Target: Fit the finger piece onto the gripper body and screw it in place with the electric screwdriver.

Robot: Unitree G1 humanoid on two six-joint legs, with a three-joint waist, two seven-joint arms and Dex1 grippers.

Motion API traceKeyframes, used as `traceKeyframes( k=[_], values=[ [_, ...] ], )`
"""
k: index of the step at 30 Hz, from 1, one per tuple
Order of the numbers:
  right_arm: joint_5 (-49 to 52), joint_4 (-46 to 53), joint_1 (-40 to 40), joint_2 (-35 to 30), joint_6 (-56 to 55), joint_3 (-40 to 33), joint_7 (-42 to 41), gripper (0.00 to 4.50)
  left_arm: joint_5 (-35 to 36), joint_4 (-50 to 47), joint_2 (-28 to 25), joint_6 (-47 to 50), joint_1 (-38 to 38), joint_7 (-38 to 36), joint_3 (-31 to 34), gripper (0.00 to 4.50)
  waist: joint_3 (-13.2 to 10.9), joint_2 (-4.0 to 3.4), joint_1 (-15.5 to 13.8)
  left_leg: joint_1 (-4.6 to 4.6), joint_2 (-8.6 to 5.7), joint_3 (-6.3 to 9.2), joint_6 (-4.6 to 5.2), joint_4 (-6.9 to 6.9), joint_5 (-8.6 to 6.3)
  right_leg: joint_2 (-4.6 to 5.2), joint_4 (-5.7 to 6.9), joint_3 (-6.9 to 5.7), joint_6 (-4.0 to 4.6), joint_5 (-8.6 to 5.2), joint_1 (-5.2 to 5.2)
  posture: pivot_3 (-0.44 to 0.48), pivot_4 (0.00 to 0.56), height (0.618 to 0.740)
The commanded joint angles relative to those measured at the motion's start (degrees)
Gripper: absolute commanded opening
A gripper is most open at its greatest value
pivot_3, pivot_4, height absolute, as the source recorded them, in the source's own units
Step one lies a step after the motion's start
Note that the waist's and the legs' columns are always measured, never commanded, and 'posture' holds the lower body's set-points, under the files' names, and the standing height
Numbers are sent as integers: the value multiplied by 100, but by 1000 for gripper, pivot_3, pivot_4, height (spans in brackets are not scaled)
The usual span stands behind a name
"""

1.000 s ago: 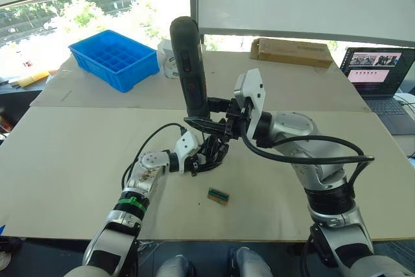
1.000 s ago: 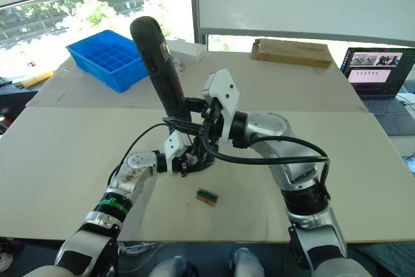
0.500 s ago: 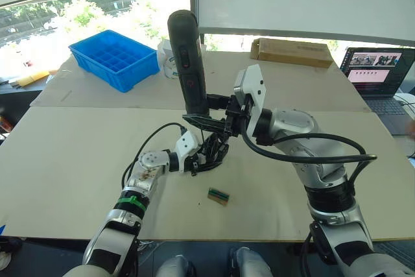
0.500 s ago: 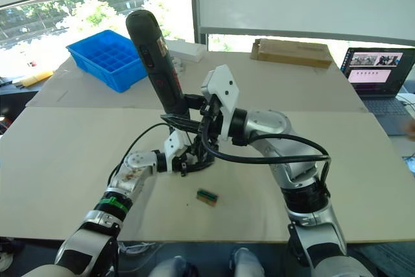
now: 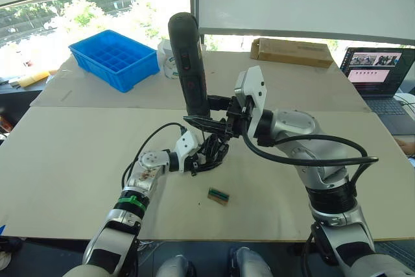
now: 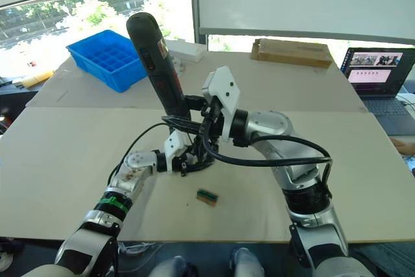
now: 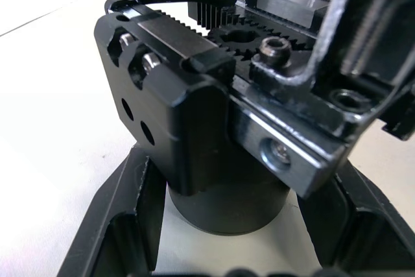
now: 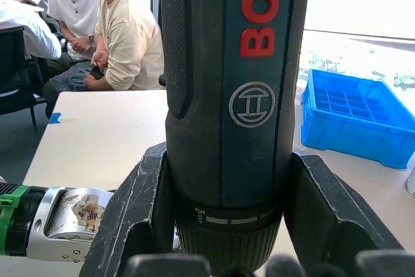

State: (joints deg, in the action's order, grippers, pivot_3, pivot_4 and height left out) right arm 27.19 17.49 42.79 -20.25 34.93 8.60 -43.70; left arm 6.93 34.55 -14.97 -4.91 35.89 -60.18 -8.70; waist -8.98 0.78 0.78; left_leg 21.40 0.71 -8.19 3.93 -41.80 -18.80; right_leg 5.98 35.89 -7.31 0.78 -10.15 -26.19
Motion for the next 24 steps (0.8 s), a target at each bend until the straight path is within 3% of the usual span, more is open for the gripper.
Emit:
traceKeyframes(
  k=[1, 24],
  values=[
    [77, 347, 63, -27, -133, -87, -29, 1923, 69, -35, -15, -38, 141, -22, 69, 2312, 0, 0, 0, 0, 0, 0, 0, 0, 0, 0, 0, 0, 0, 0, 0, 0, 150, 738],
    [109, 368, -11, 51, -115, -46, 37, 1923, 77, -73, -8, -15, 135, -23, 66, 2312, 0, 0, 1, 0, 0, 0, 0, 0, 0, 0, -1, 0, 0, 0, 0, 0, 150, 738]
  ],
)
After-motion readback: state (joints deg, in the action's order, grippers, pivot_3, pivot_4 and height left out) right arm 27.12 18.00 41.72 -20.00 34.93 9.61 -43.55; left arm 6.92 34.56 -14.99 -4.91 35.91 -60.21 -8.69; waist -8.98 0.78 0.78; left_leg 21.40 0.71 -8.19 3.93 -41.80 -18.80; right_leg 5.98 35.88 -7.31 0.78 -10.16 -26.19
